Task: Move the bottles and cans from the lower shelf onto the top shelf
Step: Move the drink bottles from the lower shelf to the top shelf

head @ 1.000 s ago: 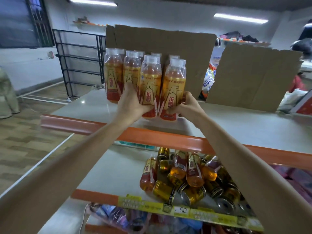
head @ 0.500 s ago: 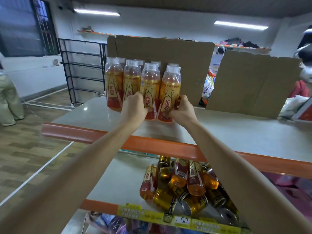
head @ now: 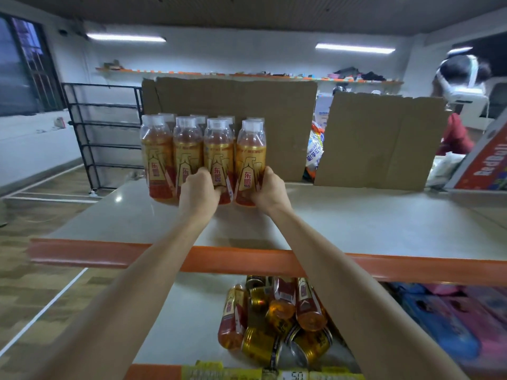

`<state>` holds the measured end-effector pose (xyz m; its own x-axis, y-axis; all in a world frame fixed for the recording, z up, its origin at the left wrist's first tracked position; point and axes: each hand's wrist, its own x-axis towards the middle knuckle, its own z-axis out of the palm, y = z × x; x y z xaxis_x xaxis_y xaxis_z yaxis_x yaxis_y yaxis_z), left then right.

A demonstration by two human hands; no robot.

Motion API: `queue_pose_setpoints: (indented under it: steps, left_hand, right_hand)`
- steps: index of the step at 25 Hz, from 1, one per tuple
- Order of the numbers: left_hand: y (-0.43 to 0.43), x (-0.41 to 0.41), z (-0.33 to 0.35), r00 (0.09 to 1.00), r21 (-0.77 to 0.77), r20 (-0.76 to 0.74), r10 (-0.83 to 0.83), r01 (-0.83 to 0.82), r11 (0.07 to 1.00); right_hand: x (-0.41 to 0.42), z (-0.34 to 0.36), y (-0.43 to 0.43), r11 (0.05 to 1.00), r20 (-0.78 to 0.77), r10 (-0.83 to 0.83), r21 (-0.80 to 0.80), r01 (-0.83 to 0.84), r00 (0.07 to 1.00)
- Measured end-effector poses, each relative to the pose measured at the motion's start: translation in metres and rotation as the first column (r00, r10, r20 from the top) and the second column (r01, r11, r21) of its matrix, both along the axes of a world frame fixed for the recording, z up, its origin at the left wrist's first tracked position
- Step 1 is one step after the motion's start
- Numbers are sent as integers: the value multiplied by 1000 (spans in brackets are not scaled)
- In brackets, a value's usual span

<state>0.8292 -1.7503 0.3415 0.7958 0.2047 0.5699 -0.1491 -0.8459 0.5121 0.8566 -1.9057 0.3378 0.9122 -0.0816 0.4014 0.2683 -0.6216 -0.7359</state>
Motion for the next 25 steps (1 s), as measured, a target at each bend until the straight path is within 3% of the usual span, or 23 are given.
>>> queue_pose_setpoints:
  steps: [12,16,20,25]
  left_hand:
    - [1,3,3,1000,-3,-8,-25,25,1000]
    - [6,-4,7,998,104,-54,-34,40,994]
    - [15,-28,21,992,350,-122,-37,78,934]
    - [31,-53,40,971,398,-232,-55,146,906]
  right_hand:
    - [6,3,3,1000,-62,5,31,-3,998]
    - [5,4,-2,1000,-83,16,28,-14,996]
    - [-6,7,-8,984,-68,-25,-179,13,997]
    - [-35,29,-17,915,-80,-37,-402,2,996]
